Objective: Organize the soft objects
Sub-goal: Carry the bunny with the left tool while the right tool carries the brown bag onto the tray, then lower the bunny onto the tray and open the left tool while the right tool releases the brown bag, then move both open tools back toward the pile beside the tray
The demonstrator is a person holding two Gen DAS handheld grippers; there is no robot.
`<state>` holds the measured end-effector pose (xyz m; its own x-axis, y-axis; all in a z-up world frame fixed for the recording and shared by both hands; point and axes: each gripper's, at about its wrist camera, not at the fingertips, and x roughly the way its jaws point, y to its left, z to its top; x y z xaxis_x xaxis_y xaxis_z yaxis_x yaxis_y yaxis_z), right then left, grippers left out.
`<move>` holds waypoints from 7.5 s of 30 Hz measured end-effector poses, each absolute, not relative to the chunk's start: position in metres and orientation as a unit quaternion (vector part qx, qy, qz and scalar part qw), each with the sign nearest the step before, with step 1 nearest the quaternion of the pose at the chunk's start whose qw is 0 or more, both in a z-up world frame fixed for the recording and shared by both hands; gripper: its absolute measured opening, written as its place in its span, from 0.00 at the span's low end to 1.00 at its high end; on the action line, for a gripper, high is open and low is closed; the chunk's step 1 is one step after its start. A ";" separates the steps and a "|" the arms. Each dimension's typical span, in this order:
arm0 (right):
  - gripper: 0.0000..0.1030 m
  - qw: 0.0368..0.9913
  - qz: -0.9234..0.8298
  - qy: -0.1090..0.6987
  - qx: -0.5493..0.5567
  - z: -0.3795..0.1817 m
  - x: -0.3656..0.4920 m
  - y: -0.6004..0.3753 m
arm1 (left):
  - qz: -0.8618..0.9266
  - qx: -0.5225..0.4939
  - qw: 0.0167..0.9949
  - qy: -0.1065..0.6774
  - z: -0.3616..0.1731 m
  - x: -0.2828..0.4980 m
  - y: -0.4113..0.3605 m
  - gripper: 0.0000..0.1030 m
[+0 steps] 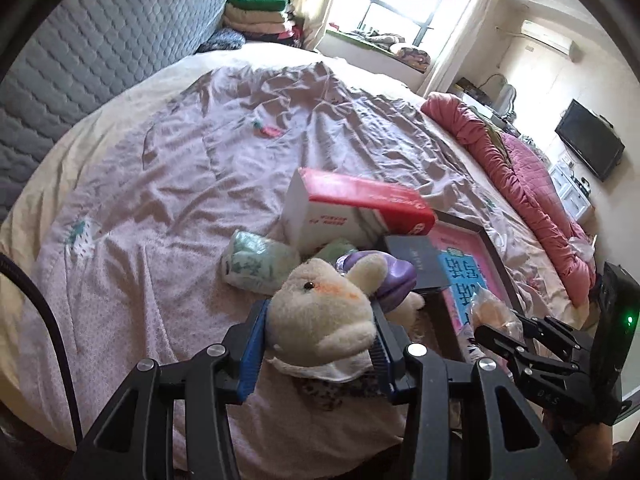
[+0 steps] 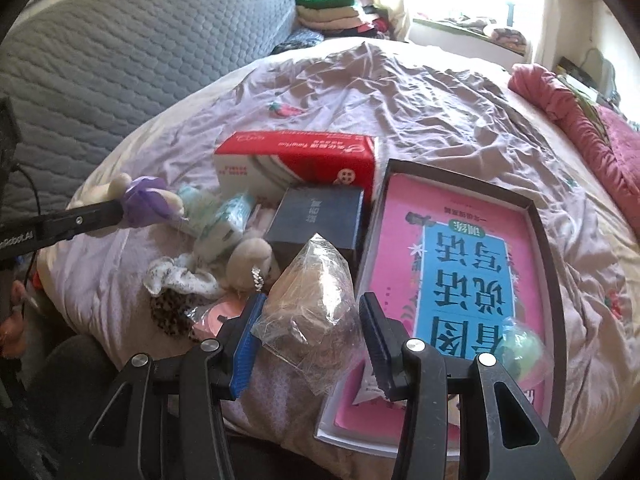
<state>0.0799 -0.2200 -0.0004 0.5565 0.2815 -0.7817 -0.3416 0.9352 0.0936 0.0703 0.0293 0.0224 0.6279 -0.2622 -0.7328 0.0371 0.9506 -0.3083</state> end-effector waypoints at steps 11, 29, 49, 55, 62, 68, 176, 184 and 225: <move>0.48 0.904 0.144 0.402 0.024 0.021 0.071 -0.269 | -0.106 -0.109 0.901 0.406 0.051 0.064 -0.018 0.45; 0.48 0.930 0.075 0.352 0.068 0.060 0.048 -0.349 | -0.168 -0.048 0.900 0.399 0.069 0.061 -0.117 0.45; 0.48 0.933 0.024 0.349 0.079 0.052 0.036 -0.387 | -0.197 -0.021 0.887 0.417 0.050 0.075 -0.169 0.45; 0.48 0.928 0.021 0.364 0.078 0.038 0.039 -0.390 | -0.198 -0.012 0.882 0.426 0.038 0.082 -0.181 0.45; 0.48 0.921 0.022 0.382 0.071 0.019 0.043 -0.390 | -0.193 0.004 0.877 0.439 0.024 0.086 -0.191 0.45; 0.48 0.914 0.015 0.399 0.068 0.003 0.045 -0.396 | -0.190 0.017 0.873 0.449 0.013 0.092 -0.200 0.45; 0.72 0.933 0.004 0.360 0.015 0.029 0.041 -0.355 | -0.150 0.045 0.880 0.449 0.026 0.088 -0.179 0.65; 0.73 0.938 0.018 0.346 -0.008 0.044 0.037 -0.329 | -0.132 0.042 0.889 0.436 0.039 0.081 -0.154 0.65; 0.73 0.920 0.135 0.364 -0.058 0.042 0.049 -0.195 | 0.023 -0.086 0.896 0.436 0.028 0.089 0.054 0.65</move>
